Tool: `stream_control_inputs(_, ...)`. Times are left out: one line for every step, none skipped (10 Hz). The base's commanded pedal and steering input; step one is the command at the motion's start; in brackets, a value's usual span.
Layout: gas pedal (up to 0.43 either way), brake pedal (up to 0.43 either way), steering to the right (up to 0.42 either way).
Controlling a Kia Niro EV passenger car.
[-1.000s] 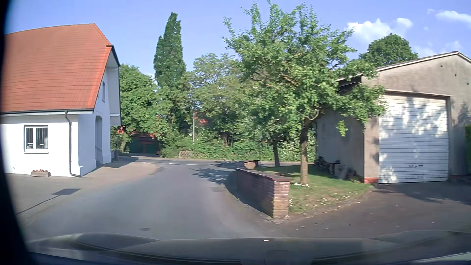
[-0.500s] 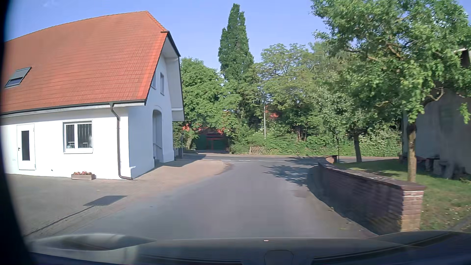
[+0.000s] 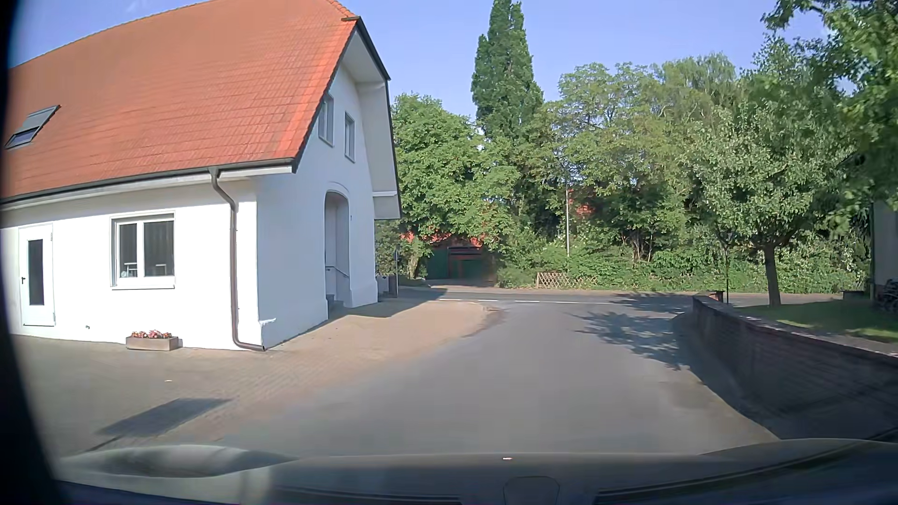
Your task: Follow the waypoints while adhering to traffic rules and regulations
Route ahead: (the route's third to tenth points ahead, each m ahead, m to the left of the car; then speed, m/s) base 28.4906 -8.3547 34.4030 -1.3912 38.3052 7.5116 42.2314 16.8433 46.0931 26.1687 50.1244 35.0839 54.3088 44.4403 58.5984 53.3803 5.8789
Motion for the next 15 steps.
stream_control_inputs(0.177,0.012,0.059)
stream_control_inputs(0.177,0.006,0.072)
stream_control_inputs(0.177,0.006,0.087)
stream_control_inputs(0.177,0.006,0.089)
stream_control_inputs(0.177,0.006,0.091)
stream_control_inputs(0.177,0.006,0.091)
stream_control_inputs(0.157,0.006,0.091)
stream_control_inputs(0.13,0.006,0.091)
stream_control_inputs(0.087,0.006,0.093)
stream_control_inputs(0.0,0.006,0.096)
stream_control_inputs(0.0,0.006,0.102)
stream_control_inputs(0.0,0.006,0.107)
stream_control_inputs(0.0,0.006,0.109)
stream_control_inputs(0.0,0.006,0.111)
stream_control_inputs(0.0,0.006,0.112)
